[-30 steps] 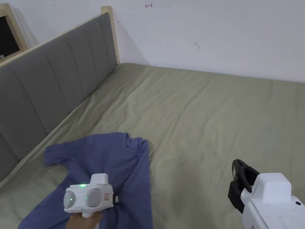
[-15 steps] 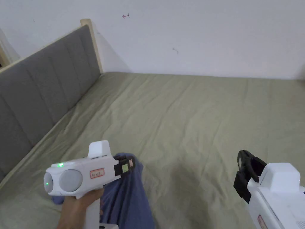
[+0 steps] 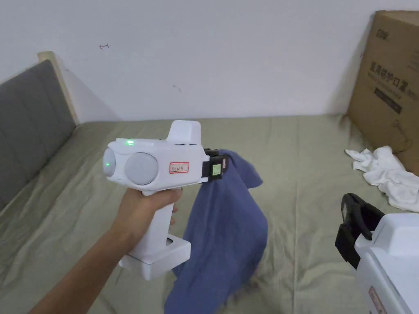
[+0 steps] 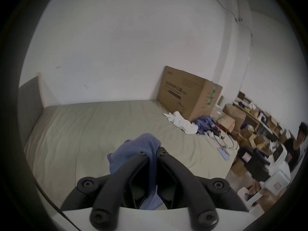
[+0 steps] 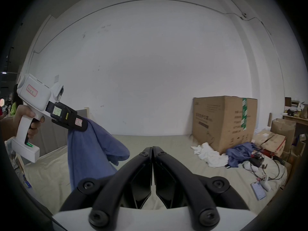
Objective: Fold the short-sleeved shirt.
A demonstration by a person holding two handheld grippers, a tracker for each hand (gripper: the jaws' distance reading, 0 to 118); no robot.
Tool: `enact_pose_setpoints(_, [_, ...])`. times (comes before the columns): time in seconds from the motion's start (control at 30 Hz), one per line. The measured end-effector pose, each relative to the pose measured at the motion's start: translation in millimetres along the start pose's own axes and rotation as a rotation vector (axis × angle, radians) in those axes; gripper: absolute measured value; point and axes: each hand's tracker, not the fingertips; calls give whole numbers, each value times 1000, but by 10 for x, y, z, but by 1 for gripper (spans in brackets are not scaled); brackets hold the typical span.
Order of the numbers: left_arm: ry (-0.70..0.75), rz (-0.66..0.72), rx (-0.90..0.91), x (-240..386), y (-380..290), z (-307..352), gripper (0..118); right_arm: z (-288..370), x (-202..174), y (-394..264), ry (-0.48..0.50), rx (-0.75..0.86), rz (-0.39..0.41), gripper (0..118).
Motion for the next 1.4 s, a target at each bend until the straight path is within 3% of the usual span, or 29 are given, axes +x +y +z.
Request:
enact_pose_setpoints(0.27, [-111,-104,-235,473,-659,-909,3,157,331,-82,-90,-29,2,0])
enact_pose_setpoints(0.43, [-56,-130,-502,547,-1560,-1583,4,136,375,-214,-101,-67,-15,0])
enact_pose_setpoints(0.6, [61,-103,-654,518,-2216,-2000,5,88,350,-293,-92,-99,-19,0])
enact_pose_setpoints(0.63, [69,-87,-643,513,-2269,-2007,8,89,348,-292,-87,-104,-18,0])
enact_pose_setpoints(0.73, [41,-30,-546,510,-2165,-1840,34,100,342,-278,-80,-106,-5,0])
enact_pose_setpoints(0.77, [19,-9,-527,515,-2075,-1720,51,110,344,-265,-80,-101,-1,0])
enact_pose_setpoints(0.8, [2,10,-512,514,-2011,-1644,79,119,347,-245,-81,-100,-2,0])
enact_pose_setpoints(0.83, [-3,21,-489,518,-1933,-1545,99,126,350,-226,-81,-94,-2,0])
enact_pose_setpoints(0.87, [2,30,-450,529,-1861,-1428,113,132,352,-205,-82,-88,-3,0])
enact_pose_setpoints(0.9, [10,34,-399,538,-1777,-1286,117,138,353,-178,-82,-84,-2,0])
enact_pose_setpoints(1.2, [210,75,137,388,-1100,38,117,155,328,-69,-75,-18,17,0])
enact_pose_setpoints(1.4, [412,-10,371,176,-1051,536,117,137,318,-41,-67,9,19,0])
